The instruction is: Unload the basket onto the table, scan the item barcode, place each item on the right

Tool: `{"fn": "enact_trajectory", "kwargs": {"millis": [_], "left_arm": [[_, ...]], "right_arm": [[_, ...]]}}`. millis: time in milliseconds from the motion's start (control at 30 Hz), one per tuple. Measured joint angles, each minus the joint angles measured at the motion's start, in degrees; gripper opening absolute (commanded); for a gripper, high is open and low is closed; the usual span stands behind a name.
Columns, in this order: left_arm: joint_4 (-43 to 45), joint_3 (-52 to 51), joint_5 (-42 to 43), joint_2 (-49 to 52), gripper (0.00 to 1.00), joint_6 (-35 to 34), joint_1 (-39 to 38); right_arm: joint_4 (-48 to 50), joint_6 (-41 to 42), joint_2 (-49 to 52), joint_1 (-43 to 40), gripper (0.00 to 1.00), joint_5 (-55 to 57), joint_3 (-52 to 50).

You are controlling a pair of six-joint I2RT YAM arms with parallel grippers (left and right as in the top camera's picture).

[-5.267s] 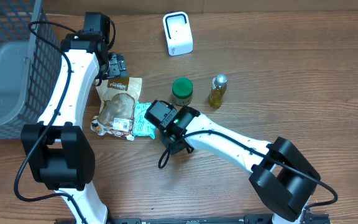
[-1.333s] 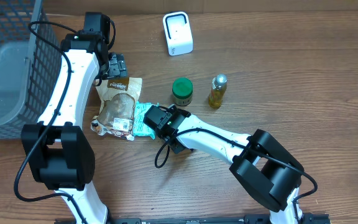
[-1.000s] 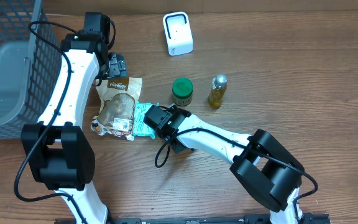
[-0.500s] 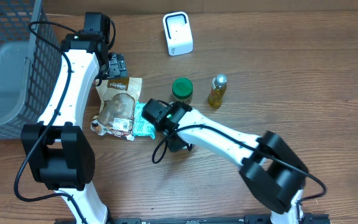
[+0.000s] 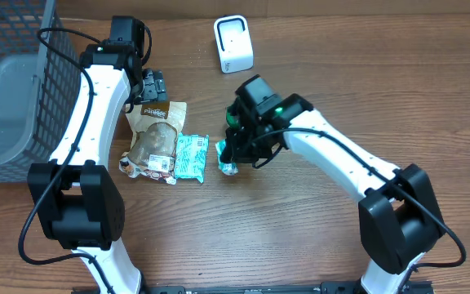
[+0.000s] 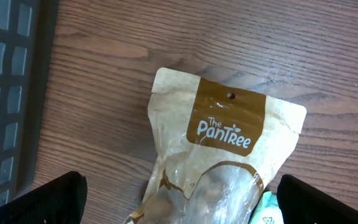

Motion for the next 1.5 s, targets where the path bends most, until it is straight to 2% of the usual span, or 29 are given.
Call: {"fn": "enact_trajectory", "kwargs": {"millis": [233, 533, 1133, 1500], "left_arm": [[-0.02, 0.0, 0.0, 0.0, 0.99, 0.0, 0.0], [0.0, 0.0, 0.0, 0.0, 0.99, 0.0, 0.0], [0.0, 0.0, 0.0, 0.0, 1.0, 0.0, 0.0], [0.0, 0.0, 0.0, 0.0, 1.0, -0.02, 0.0]], "right_arm": [[9.97, 1.84, 0.0, -0.31, 0.04, -7.04, -7.3], [23.17, 7.98, 0.0, -0.28, 0.04, -9.2, -17.05], [27.56, 14.88, 0.0, -0.83, 0.04, -6.78, -20.44], [27.52, 15.87, 0.0, -1.9, 0.08, -4.92, -20.52]]}}
